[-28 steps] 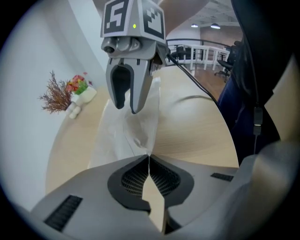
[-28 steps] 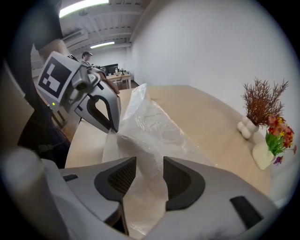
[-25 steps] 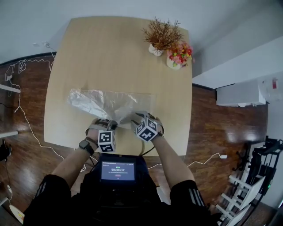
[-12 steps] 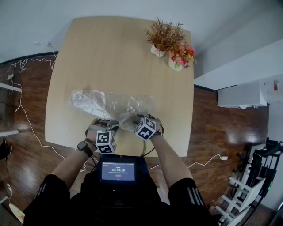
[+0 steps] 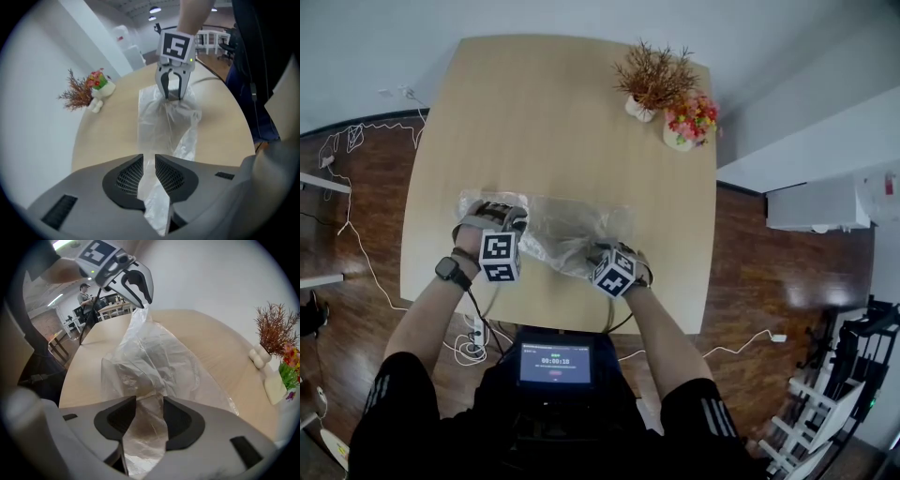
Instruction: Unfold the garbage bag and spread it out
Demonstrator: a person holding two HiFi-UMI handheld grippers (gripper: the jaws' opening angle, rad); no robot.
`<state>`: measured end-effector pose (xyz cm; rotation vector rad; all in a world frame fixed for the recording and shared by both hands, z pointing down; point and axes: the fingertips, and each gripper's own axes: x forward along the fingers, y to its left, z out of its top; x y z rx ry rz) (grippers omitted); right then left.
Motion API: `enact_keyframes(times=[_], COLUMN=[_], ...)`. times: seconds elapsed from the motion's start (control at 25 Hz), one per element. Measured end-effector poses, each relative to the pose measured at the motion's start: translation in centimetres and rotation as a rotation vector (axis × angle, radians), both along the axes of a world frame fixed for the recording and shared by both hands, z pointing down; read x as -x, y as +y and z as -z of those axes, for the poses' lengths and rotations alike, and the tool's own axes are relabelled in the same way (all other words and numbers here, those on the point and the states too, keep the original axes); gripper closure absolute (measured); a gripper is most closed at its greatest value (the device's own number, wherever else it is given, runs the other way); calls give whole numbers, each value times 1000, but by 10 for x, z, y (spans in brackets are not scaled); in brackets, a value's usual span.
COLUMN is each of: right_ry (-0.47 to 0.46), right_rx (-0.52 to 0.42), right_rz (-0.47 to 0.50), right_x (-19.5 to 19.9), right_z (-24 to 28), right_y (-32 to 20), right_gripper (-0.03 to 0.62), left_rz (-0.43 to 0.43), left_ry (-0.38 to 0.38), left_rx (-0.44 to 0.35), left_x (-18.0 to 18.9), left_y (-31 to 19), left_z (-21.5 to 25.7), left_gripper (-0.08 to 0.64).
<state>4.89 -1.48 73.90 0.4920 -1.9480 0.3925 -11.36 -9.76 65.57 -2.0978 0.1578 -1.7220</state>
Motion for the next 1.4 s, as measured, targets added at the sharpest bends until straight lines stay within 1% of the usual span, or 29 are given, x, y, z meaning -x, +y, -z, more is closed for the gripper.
enact_keyframes(times=[0.08, 0.16, 0.2, 0.24, 0.28, 0.36, 0.68, 0.76, 0.96, 1.04, 1.28, 1.4], right_ry=[1, 1, 0, -1, -4, -8, -11, -13, -12, -13, 3, 17], right_rx=[-2, -3, -2, -1, 1, 5, 7, 6, 5, 6, 1, -5], right_rz=[1, -1, -2, -3, -5, -8, -12, -16, -23, -25, -25, -19], right_x=[1, 1, 2, 2, 2, 2, 4, 4, 2, 2, 1, 0], right_z=[1, 1, 2, 2, 2, 1, 2, 2, 1, 1, 1, 0], right_y=[0, 1, 1, 1, 1, 1, 2, 2, 1, 1, 1, 2], right_gripper=[374, 374, 374, 374, 374, 374, 374, 374, 374, 374, 374, 373], left_rz=[-21, -31, -35, -39, -42, -42, -9, -5, -4, -7, -13, -22], left_ry=[-73, -144, -179, -208, -229, -247, -277, -272, -250, -240, -202, -195], left_rx=[48, 141, 190, 231, 260, 289, 355, 362, 340, 325, 275, 242], left_x=[19, 37, 46, 53, 59, 67, 83, 85, 85, 85, 92, 98], left_y=[-8, -6, -2, 1, 3, 1, -3, -2, 1, 1, 7, 9], left_z=[-9, -21, -27, -33, -39, -48, -68, -70, -70, -69, -63, -56], left_gripper=[480, 458, 421, 367, 347, 336, 337, 364, 521, 557, 560, 560])
